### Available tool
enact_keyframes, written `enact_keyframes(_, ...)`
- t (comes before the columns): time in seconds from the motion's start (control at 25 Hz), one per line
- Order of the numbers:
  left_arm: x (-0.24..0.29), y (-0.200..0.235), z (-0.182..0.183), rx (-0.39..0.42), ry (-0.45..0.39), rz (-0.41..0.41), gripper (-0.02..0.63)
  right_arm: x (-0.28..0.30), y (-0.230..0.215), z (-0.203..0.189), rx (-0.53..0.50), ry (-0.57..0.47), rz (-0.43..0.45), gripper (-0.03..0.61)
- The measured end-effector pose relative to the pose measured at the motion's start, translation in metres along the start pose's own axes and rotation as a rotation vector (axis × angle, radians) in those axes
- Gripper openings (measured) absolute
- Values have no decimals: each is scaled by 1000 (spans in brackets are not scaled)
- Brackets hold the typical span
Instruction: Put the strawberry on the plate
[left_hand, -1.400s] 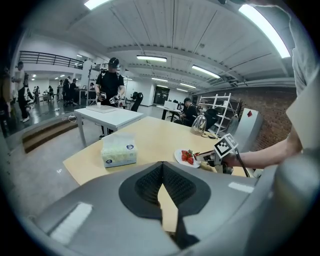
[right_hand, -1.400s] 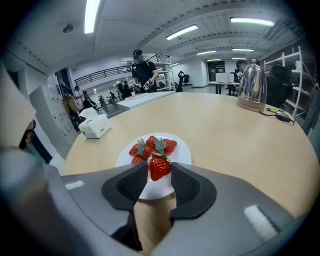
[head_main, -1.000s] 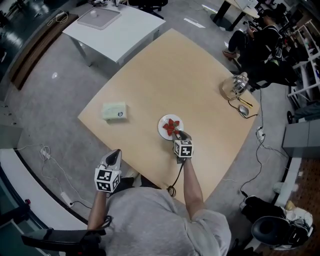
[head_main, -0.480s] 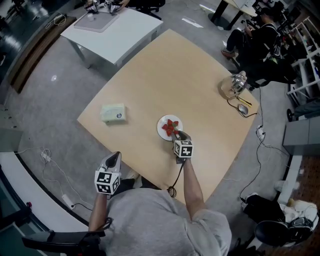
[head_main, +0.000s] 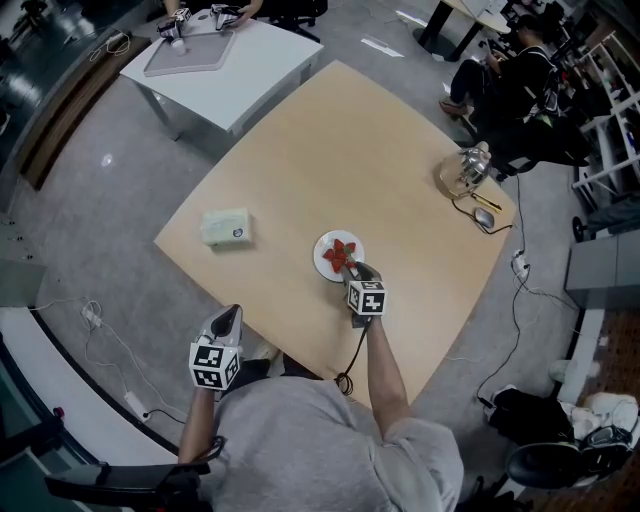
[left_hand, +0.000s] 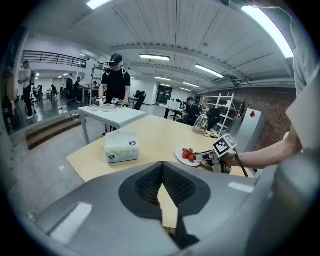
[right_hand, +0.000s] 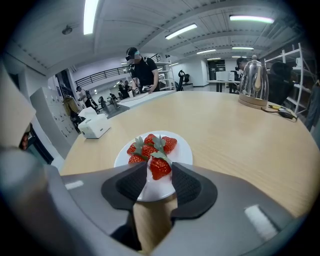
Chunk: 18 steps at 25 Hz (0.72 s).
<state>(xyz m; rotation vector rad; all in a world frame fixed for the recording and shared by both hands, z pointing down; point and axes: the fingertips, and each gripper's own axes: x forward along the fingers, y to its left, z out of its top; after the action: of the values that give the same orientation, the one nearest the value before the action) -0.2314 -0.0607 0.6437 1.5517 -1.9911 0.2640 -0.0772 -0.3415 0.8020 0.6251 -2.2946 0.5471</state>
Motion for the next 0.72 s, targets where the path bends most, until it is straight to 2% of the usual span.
enact_keyframes(0.72,-5,-3,4,17,-35,-25,20,-19,1,8,17,-51,-17,166)
